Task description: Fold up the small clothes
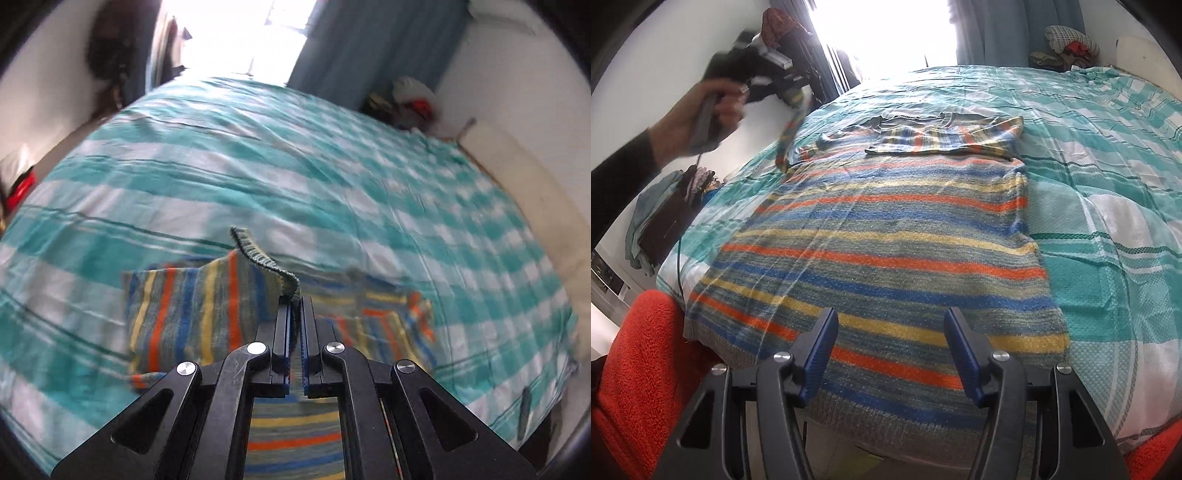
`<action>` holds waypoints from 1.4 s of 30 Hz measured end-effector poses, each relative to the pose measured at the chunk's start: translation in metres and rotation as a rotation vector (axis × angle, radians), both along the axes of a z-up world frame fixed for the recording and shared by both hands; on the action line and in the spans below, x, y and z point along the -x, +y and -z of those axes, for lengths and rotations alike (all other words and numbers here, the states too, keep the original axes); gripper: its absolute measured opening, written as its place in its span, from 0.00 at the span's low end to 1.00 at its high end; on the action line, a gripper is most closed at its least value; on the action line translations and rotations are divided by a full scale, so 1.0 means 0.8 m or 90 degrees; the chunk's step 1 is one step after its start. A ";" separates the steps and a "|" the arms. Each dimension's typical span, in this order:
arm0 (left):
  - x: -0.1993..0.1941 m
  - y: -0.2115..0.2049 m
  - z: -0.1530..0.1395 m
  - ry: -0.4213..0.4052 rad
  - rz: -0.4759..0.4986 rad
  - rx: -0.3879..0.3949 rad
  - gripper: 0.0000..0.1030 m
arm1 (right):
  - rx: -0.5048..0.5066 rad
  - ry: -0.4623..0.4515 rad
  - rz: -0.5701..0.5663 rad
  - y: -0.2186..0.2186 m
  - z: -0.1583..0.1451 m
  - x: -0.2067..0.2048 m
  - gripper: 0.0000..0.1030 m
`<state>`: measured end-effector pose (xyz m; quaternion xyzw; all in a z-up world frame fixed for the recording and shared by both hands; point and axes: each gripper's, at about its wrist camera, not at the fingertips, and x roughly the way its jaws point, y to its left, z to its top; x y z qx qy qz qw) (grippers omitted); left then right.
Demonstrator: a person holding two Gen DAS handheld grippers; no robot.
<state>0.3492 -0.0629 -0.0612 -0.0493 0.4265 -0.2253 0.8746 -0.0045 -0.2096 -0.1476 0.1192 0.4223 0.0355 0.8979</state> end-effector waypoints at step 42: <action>0.229 0.086 0.073 0.009 0.034 -0.185 0.85 | 0.044 -0.021 0.055 -0.019 -0.008 -0.003 0.73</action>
